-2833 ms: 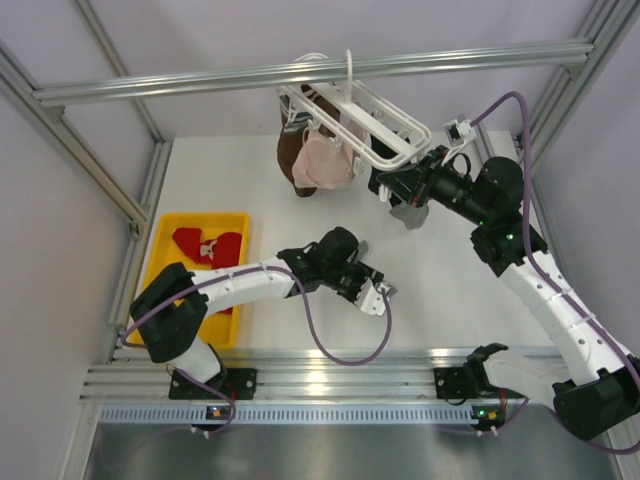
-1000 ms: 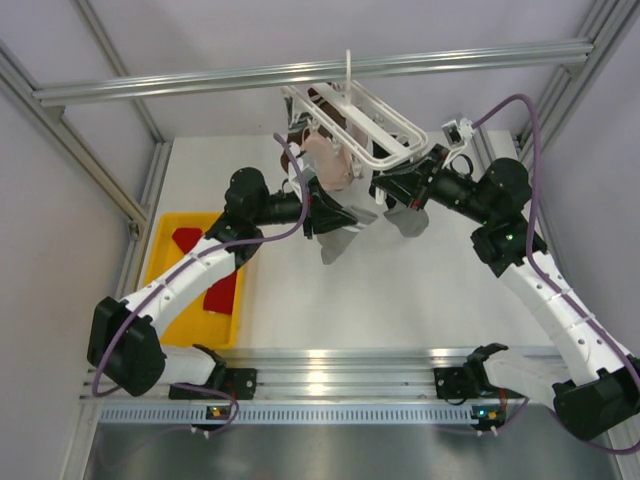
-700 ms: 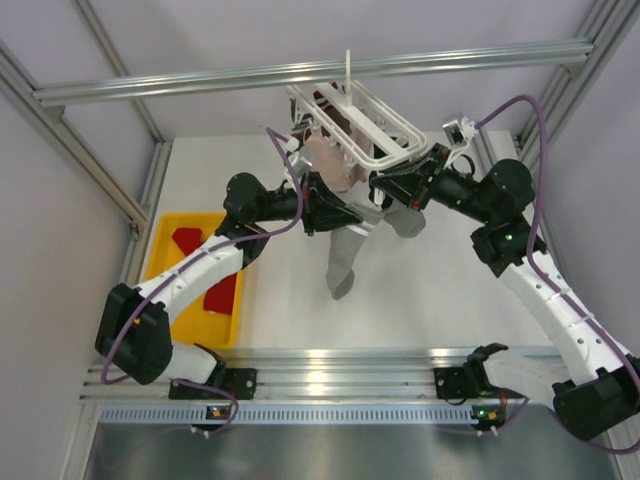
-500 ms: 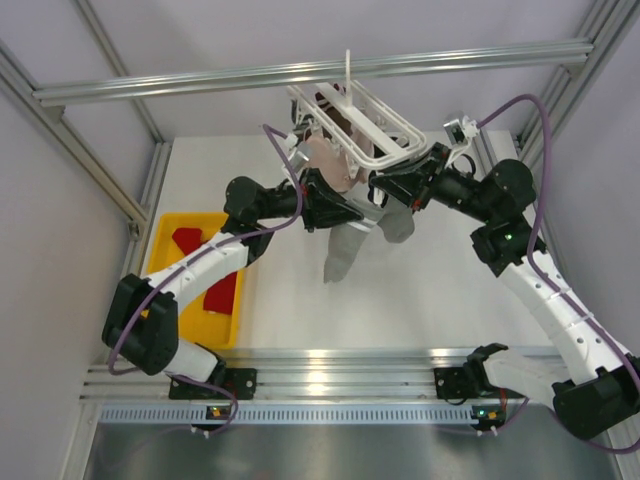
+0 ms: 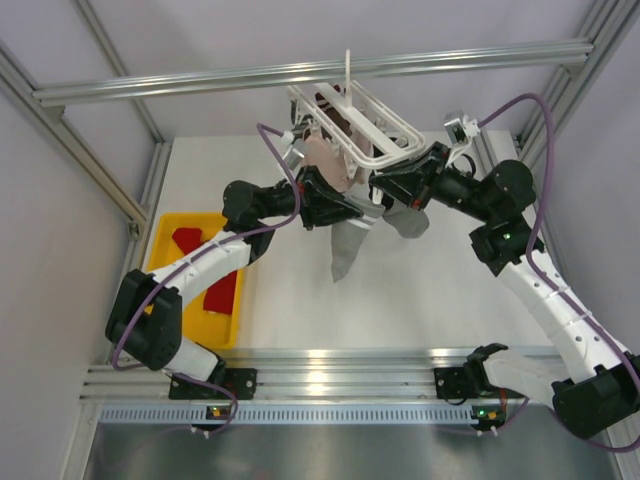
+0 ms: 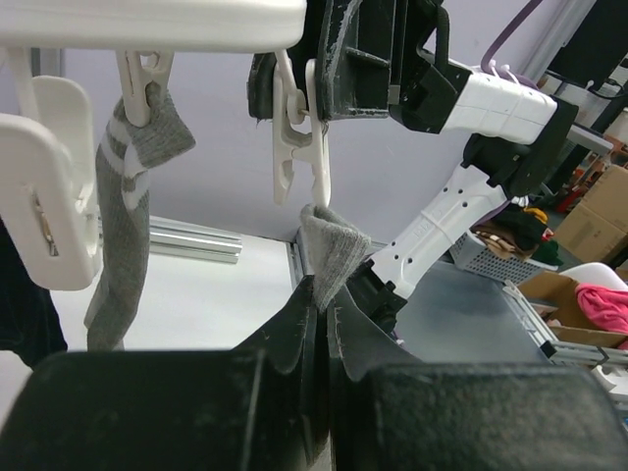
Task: Clip the socks to the hanger
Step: Clamp the sock onto the hanger.
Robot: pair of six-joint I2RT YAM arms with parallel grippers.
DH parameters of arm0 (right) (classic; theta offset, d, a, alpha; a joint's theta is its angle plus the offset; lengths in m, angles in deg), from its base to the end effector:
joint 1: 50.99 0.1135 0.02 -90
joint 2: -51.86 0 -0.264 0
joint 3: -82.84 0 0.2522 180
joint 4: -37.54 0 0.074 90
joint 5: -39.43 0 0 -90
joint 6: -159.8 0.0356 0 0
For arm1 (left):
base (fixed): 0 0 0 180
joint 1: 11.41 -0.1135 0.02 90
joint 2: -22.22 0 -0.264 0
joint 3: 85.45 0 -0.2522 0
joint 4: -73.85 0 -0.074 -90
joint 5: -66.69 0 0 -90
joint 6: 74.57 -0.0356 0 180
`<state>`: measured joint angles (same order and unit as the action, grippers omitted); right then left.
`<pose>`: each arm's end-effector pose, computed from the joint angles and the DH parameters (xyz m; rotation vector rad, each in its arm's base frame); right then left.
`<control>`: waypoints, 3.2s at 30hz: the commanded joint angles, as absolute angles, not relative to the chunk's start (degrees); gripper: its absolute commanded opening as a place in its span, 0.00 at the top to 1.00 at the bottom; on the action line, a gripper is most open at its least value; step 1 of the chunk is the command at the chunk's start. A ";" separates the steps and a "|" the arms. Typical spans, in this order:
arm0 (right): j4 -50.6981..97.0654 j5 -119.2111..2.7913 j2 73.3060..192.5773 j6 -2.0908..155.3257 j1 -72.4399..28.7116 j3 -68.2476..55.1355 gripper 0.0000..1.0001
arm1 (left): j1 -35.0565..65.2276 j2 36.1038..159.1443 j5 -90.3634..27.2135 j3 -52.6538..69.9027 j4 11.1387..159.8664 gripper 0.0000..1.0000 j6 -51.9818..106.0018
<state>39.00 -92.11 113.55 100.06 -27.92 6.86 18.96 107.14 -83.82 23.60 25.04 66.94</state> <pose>0.2079 0.1142 0.4355 -0.5793 1.3635 1.2342 0.2574 -0.1867 0.3679 0.9142 1.1877 -1.6949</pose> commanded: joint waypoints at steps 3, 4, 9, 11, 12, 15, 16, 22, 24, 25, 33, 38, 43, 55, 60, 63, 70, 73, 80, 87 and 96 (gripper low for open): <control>43.29 -94.86 113.65 101.53 -28.23 7.55 1.00 | 18.82 107.12 -82.91 22.35 20.02 1.00 67.73; 43.29 -95.04 113.74 101.71 -28.31 7.55 1.00 | 18.82 107.29 -82.90 22.26 20.02 1.00 67.81; 43.11 -95.39 113.65 101.71 -28.32 7.82 1.00 | 18.91 107.65 -83.43 21.56 18.88 1.00 68.08; 43.38 -95.74 113.91 102.06 -28.32 7.91 1.00 | 18.91 107.74 -83.43 21.29 18.70 1.00 68.08; 43.47 -95.74 113.91 102.23 -28.32 7.91 1.00 | 18.91 107.91 -83.43 21.20 18.96 1.00 67.99; 43.73 -96.27 113.91 102.59 -28.32 7.91 1.00 | 18.91 107.91 -82.90 20.68 19.22 1.00 67.73; 43.82 -96.36 114.00 102.67 -28.32 7.91 1.00 | 18.91 108.17 -82.47 20.42 19.31 1.00 67.64; 43.73 -96.54 113.91 102.76 -28.32 7.99 1.00 | 18.91 108.79 -81.85 18.66 18.79 1.00 67.37; 43.64 -96.62 113.91 102.76 -28.23 7.99 1.00 | 18.91 109.05 -81.76 18.31 18.61 1.00 67.46; 43.56 -96.62 113.91 102.67 -28.31 7.99 1.00 | 18.91 109.14 -81.76 17.87 18.53 1.00 67.55; 43.12 -97.06 114.00 102.41 -28.32 7.82 0.98 | 18.82 109.67 -81.32 16.90 18.70 1.00 67.46; 41.97 -96.98 114.26 102.24 -28.32 7.38 0.66 | 18.91 109.58 -81.32 16.72 18.87 1.00 67.37; 41.97 -96.71 114.35 102.94 -28.23 6.85 0.45 | 18.91 109.67 -81.41 16.90 19.31 1.00 66.94; 43.46 -97.59 112.33 101.89 -28.31 10.09 0.35 | 18.91 110.37 -80.01 16.63 21.68 0.96 65.79; 45.66 -97.06 112.68 100.74 -28.32 12.74 0.49 | 19.08 110.81 -78.60 16.28 24.67 0.83 64.91; 46.36 -97.41 113.47 100.74 -28.31 12.39 0.60 | 19.26 110.55 -78.77 16.63 24.94 0.81 64.65; 45.05 -97.50 113.65 98.55 -28.32 11.51 0.99 | 18.91 108.71 -79.74 18.04 27.21 0.66 64.91; 42.33 -96.98 113.03 96.44 -28.84 10.99 1.00 | 17.60 106.16 -79.30 19.71 31.16 0.61 63.16; 38.37 -97.50 111.36 93.63 -30.86 10.19 1.00 | 12.58 96.41 -72.19 20.41 64.42 0.45 46.49; 32.57 -101.45 111.98 88.79 -32.09 7.56 1.00 | 14.16 91.74 -62.60 18.92 74.69 0.25 21.71; 30.29 -105.76 112.24 87.39 -33.15 5.80 1.00 | 18.82 96.30 -57.51 18.49 65.47 0.25 8.65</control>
<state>31.00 -102.47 113.11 89.94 -32.10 9.64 18.56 94.09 -60.68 20.57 70.09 13.58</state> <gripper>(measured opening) 0.192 0.747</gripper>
